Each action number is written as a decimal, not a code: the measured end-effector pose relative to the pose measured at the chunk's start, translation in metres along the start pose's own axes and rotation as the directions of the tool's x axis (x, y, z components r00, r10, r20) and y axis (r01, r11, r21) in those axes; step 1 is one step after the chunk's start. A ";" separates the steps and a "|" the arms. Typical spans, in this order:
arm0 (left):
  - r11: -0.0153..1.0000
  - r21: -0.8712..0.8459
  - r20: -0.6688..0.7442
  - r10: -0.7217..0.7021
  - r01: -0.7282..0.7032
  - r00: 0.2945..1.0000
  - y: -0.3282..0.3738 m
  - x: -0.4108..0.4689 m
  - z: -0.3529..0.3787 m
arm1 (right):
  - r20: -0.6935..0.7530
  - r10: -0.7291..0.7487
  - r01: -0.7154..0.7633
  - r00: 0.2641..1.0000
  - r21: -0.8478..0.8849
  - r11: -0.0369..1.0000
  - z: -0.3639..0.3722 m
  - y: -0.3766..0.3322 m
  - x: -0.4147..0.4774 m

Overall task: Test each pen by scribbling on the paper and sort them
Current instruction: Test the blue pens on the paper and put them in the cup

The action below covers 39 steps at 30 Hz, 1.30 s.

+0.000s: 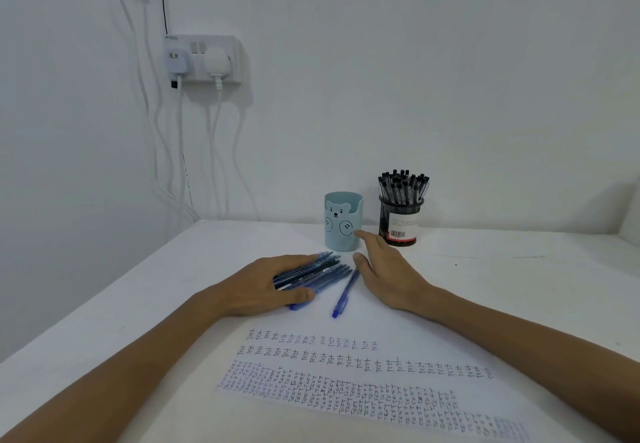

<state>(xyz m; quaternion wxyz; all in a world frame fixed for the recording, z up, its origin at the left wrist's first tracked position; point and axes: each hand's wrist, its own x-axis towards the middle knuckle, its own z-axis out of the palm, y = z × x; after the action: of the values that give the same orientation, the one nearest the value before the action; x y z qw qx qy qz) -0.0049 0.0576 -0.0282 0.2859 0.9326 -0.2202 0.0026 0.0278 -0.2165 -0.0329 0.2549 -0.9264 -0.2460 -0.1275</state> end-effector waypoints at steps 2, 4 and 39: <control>0.999 0.026 -0.007 -0.019 0.019 1.000 -0.002 0.001 -0.001 | 0.031 -0.013 0.013 0.999 0.028 1.000 0.001 0.001 0.000; 0.998 0.050 -0.009 -0.024 0.025 1.000 -0.003 0.001 -0.001 | 0.053 -0.042 0.040 0.998 0.043 0.998 0.002 0.003 0.000; 0.998 0.048 -0.139 0.052 -0.046 0.989 -0.017 -0.041 -0.011 | 0.040 -0.430 0.426 0.902 0.080 0.901 -0.014 0.000 -0.022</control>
<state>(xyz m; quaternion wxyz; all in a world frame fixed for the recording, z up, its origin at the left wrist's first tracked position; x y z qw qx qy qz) -0.0336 0.0931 -0.0336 0.2796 0.9306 -0.2222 0.0802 0.0077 -0.2328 -0.0291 0.2455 -0.8436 -0.4549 -0.1453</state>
